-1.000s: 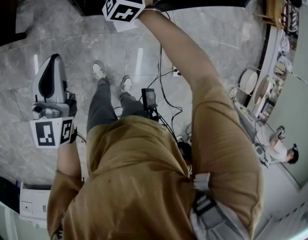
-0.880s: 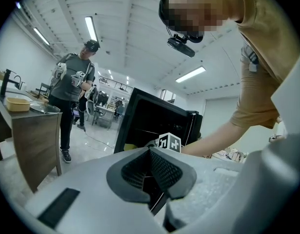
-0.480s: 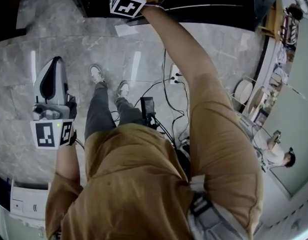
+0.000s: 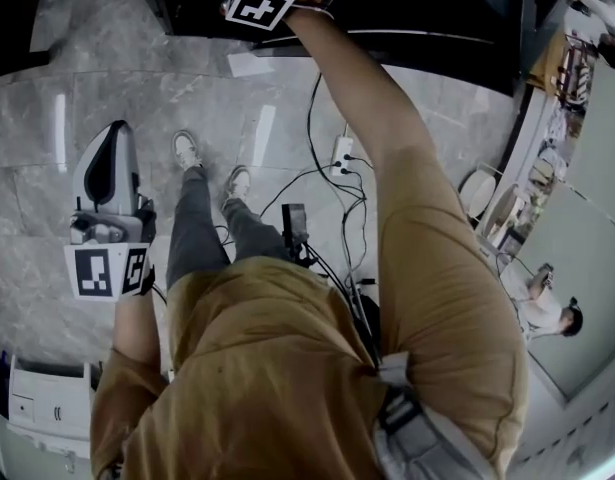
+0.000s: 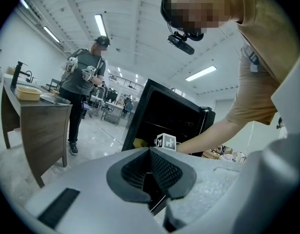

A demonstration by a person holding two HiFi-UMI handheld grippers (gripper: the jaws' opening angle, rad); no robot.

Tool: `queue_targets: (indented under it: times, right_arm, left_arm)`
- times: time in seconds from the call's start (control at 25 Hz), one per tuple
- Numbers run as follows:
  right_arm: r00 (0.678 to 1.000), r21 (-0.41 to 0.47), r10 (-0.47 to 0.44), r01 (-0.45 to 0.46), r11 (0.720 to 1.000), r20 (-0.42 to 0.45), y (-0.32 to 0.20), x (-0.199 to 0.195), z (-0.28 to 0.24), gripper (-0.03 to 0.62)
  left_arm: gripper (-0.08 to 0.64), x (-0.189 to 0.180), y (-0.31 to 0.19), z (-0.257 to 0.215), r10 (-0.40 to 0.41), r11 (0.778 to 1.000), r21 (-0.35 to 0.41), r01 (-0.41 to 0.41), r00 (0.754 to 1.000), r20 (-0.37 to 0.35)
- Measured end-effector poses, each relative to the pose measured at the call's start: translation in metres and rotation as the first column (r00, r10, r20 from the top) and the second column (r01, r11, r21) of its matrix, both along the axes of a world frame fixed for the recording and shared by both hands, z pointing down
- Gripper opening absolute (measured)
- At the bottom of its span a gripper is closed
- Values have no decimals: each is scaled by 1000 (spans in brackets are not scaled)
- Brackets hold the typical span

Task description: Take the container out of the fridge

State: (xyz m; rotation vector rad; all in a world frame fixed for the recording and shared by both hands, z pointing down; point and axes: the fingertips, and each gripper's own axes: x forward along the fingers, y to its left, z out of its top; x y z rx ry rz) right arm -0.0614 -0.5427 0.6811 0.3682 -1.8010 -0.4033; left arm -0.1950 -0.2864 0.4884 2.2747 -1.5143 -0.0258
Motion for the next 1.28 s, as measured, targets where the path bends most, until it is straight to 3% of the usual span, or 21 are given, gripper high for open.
queue_targets:
  times: [0.44, 0.72, 1.28]
  right_arm:
    - [997, -42, -36, 33, 999, -73, 15, -2, -4, 17]
    - [999, -74, -15, 12, 997, -31, 44, 5, -17, 6]
    - [993, -57, 34, -28, 998, 111, 104, 22, -71, 6]
  left_arm:
    - [2, 11, 13, 2, 12, 1000, -1, -12, 1000, -19]
    - [2, 17, 31, -6, 20, 1000, 13, -20, 1000, -18]
    - [2, 62, 62, -52, 80, 994, 78, -80, 997, 7]
